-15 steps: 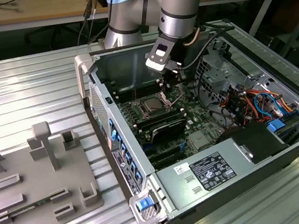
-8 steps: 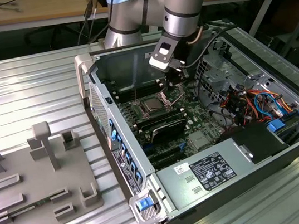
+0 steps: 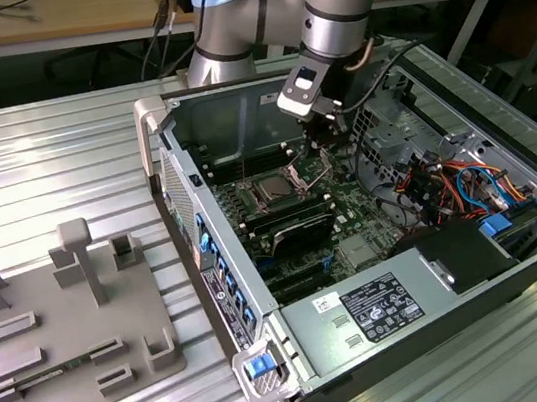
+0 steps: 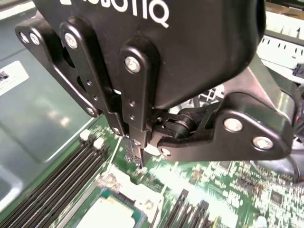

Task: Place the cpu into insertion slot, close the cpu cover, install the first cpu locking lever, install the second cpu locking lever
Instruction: 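Close the cpu cover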

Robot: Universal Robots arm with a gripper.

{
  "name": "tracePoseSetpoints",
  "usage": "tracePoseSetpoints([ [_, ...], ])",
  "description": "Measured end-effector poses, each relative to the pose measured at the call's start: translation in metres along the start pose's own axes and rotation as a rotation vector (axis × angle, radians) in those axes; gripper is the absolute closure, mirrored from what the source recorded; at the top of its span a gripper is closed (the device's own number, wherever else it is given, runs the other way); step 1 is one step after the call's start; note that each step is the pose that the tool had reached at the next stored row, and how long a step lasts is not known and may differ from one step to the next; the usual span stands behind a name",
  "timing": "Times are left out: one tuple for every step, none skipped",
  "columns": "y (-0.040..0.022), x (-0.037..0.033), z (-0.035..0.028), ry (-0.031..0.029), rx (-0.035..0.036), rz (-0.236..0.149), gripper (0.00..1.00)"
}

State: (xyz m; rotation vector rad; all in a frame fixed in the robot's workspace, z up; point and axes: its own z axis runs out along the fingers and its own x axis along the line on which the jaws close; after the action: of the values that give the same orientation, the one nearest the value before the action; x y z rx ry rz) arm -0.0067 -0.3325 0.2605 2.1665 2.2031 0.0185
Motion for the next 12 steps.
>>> tracePoseSetpoints([
  [0.0033, -0.0001, 0.0002, 0.0000, 0.0000, 0.000, 0.89],
  [0.0074, -0.0001, 0.0003, 0.0000, 0.0000, 0.000, 0.89],
  [0.0098, -0.0001, 0.0004, 0.0000, 0.0001, 0.000, 0.89],
  [0.0109, -0.0001, -0.0002, -0.0003, 0.0002, 0.000, 0.89],
  [0.0123, -0.0002, -0.0012, -0.0001, 0.0001, 0.000, 0.89],
  [0.0136, -0.0003, -0.0021, -0.0002, 0.0001, 0.000, 0.89],
  [0.0149, -0.0003, -0.0022, -0.0001, 0.0000, 0.000, 0.89],
  [0.0171, -0.0003, -0.0021, 0.0001, -0.0001, 0.000, 0.89],
  [0.0192, -0.0003, -0.0020, 0.0000, 0.0000, 0.000, 0.89],
  [0.0218, -0.0004, -0.0020, -0.0002, 0.0001, 0.000, 0.89],
  [0.0240, -0.0004, -0.0019, -0.0003, 0.0001, 0.000, 0.89],
  [0.0264, -0.0005, -0.0018, -0.0002, 0.0000, 0.000, 0.89],
])
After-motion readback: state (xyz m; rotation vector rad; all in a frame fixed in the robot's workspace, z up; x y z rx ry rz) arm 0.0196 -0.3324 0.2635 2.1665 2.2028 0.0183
